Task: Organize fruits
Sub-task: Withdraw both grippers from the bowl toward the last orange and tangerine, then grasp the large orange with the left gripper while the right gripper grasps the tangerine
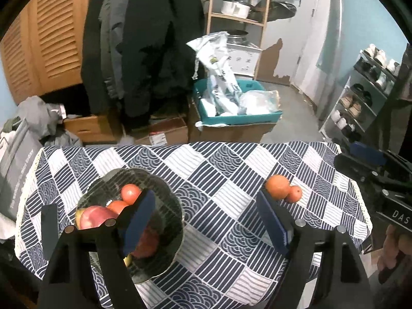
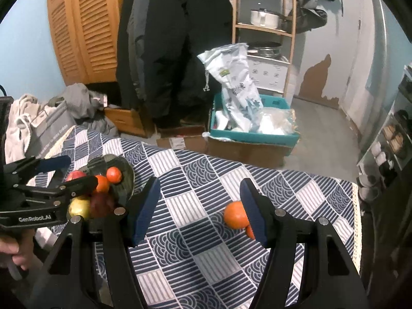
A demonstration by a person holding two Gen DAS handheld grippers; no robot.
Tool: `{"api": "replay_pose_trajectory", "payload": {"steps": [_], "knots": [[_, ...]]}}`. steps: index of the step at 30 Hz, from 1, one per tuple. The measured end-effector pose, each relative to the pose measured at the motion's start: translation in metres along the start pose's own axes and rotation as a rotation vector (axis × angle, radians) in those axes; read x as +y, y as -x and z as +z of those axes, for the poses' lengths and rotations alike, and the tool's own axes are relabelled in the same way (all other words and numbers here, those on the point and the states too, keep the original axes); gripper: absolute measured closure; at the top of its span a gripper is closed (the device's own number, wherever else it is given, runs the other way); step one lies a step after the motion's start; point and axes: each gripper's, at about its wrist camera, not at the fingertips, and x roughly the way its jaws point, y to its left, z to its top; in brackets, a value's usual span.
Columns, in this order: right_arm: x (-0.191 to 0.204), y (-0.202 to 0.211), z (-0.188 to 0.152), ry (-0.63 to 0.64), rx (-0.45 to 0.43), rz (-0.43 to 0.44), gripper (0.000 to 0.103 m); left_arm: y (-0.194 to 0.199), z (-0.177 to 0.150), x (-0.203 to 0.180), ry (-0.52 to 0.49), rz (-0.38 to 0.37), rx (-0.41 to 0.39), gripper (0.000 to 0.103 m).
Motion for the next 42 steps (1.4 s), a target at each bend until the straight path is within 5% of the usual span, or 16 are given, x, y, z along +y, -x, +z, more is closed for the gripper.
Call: {"api": "replay_pose_trajectory", "payload": {"steps": [25, 42], "knots": [[-0.096, 0.001, -0.042, -0.113, 0.054, -0.108, 0.038, -0.044, 0.002, -0.082, -0.160, -0.027, 0.060, 0.018], [-0.115, -0.106, -0.079, -0.145, 0.273, -0.024, 0.038, -0.132, -0.014, -0.086, -0.175, 0.007, 0.187, 0.018]]}}
